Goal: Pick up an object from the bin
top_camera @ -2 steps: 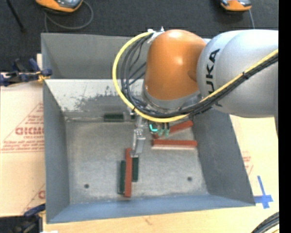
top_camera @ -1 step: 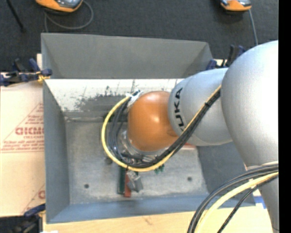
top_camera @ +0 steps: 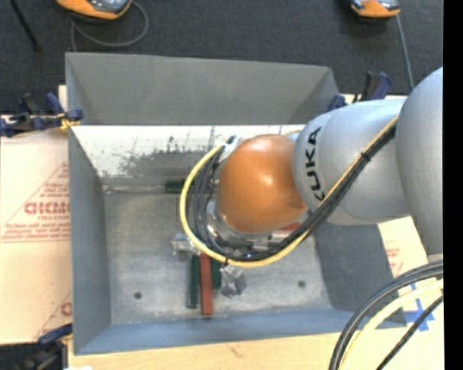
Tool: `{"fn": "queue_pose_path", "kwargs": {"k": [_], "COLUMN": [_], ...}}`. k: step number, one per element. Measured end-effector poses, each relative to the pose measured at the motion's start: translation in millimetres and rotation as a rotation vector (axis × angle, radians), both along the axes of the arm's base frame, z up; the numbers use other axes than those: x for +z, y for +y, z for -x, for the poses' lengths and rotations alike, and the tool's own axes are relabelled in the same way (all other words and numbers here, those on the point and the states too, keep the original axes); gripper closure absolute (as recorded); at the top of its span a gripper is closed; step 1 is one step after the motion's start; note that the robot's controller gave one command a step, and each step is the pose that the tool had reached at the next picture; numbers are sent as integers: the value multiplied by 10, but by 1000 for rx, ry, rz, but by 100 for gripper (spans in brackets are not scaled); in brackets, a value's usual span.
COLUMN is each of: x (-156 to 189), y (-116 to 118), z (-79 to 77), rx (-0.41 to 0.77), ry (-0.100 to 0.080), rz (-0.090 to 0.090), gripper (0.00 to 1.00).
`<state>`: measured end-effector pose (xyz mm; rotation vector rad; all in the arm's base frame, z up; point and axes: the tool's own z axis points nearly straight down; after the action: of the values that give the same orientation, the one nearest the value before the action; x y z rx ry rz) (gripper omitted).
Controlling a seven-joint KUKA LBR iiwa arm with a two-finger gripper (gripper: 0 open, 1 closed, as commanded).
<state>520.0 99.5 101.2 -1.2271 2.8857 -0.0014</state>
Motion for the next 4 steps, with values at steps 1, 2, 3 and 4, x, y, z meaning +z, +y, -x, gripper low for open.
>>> {"fn": "queue_pose_path", "kwargs": {"k": [1,2,3,4], "x": [3,-316,-309,-313], "y": [-47,-66,-62,-65], "z": [-212,-220,-227,-224], "rx": [151,423,416,415], "ry": [0,5,5,6], "rz": [1,2,0,0], "gripper": [0,0,0,100]}}
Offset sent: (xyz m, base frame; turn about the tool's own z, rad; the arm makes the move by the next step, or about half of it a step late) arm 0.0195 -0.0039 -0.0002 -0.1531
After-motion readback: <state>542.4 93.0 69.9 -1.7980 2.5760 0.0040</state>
